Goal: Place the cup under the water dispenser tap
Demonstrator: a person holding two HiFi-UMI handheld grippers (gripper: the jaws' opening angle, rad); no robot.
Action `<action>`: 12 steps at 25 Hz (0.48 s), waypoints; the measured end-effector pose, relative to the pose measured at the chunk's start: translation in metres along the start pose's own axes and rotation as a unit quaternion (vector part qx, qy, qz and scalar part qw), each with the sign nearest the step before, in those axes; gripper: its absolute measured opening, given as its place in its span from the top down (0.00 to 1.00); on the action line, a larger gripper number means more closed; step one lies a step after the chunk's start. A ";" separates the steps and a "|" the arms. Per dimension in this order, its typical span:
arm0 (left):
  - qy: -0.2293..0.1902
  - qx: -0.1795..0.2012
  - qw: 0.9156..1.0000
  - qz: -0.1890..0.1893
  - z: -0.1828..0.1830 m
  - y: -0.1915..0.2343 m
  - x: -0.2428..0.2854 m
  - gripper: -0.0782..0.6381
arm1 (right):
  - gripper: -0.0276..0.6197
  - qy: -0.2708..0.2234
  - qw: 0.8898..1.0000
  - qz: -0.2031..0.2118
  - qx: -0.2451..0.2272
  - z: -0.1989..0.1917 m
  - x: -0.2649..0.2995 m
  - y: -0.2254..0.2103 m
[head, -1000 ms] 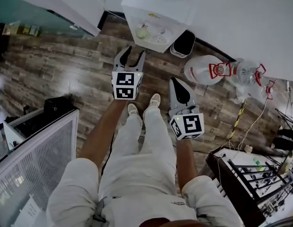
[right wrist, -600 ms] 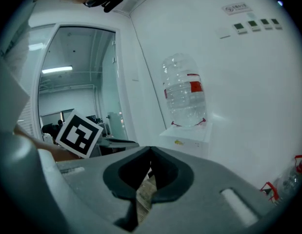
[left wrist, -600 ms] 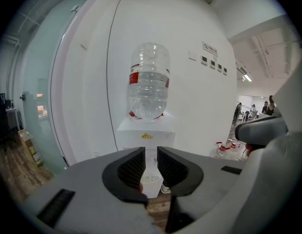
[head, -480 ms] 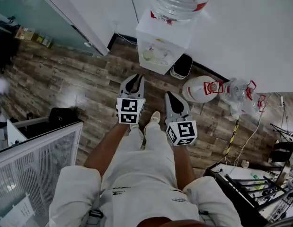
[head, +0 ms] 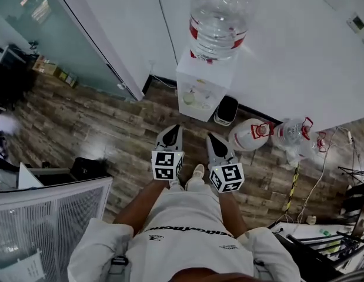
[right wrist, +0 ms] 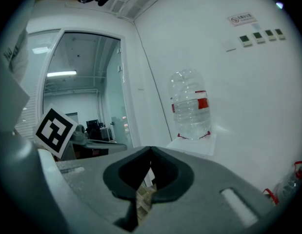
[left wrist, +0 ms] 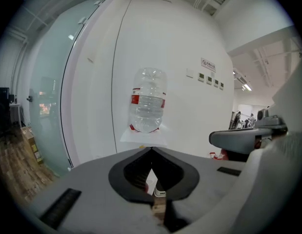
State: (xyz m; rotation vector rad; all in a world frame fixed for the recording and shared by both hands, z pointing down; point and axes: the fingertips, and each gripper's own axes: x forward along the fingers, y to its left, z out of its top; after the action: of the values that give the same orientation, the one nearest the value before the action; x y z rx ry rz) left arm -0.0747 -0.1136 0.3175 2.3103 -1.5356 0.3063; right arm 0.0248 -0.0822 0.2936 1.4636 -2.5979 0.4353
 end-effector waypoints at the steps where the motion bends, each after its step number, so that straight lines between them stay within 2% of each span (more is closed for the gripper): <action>1: -0.002 -0.002 1.000 -0.001 0.003 -0.002 -0.006 0.89 | 0.96 0.000 1.000 0.000 0.002 0.002 -0.002 0.002; 9: -0.020 0.015 1.000 -0.019 0.020 -0.020 -0.025 0.89 | 0.96 -0.012 1.000 0.012 0.014 0.025 -0.010 0.008; 12: -0.029 0.016 0.999 -0.021 0.025 -0.024 -0.030 0.89 | 0.96 -0.019 1.000 0.009 0.005 0.032 -0.012 0.007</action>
State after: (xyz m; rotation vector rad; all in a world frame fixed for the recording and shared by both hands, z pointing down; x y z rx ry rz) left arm -0.0643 -0.0894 0.2797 2.3930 -1.5160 0.2577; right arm 0.0265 -0.0787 0.2588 1.4658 -2.6439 0.4282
